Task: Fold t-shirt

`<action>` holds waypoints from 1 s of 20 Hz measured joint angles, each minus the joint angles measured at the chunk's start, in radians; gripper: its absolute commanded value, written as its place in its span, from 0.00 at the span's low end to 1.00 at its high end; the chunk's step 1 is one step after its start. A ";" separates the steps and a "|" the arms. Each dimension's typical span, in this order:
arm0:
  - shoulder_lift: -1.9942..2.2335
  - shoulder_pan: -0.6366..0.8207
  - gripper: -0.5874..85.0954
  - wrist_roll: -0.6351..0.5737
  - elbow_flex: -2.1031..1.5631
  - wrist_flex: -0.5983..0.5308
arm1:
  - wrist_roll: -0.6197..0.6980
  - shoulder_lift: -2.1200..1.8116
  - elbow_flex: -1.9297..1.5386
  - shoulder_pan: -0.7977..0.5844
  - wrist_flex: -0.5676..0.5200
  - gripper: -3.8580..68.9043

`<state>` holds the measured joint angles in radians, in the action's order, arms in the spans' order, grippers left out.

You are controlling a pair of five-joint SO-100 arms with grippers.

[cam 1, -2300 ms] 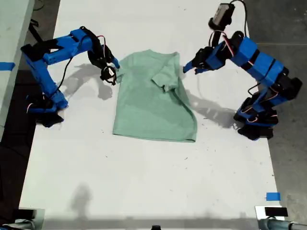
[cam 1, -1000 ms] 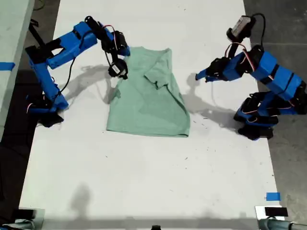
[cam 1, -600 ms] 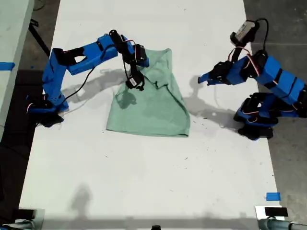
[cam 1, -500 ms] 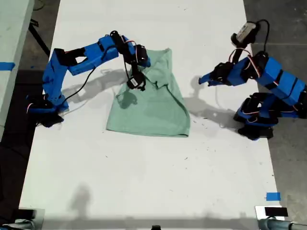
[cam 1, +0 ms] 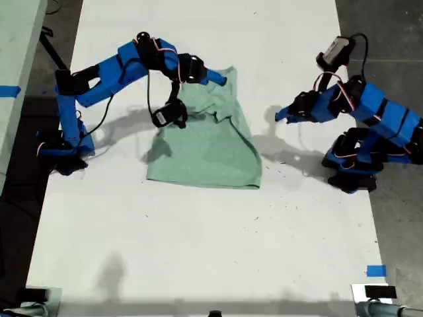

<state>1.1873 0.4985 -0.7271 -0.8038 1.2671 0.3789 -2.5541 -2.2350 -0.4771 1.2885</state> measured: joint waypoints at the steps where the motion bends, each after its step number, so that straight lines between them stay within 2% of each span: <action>1: 0.071 -0.006 0.32 0.002 -0.018 0.061 | 0.012 0.000 -0.002 0.012 -0.014 0.25; 3: 0.199 -0.020 0.32 0.002 -0.095 0.169 | 0.040 0.009 -0.005 0.041 -0.032 0.36; 6: 0.397 -0.067 0.32 0.002 -0.314 0.221 | 0.075 0.071 -0.005 0.103 -0.034 0.42; 12: 0.756 -0.084 0.30 0.086 -0.848 0.155 | 0.083 0.222 -0.003 0.241 -0.018 0.45; 18: 0.851 -0.156 0.28 0.172 -1.054 0.100 | 0.049 0.399 0.087 0.342 -0.021 0.47; 20: 0.854 -0.172 0.28 0.187 -1.074 0.083 | 0.046 0.454 0.091 0.357 -0.054 0.47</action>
<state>2.0417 0.3267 -0.5400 -1.8776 1.3499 0.4249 -2.1000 -2.1445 -0.1197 1.2349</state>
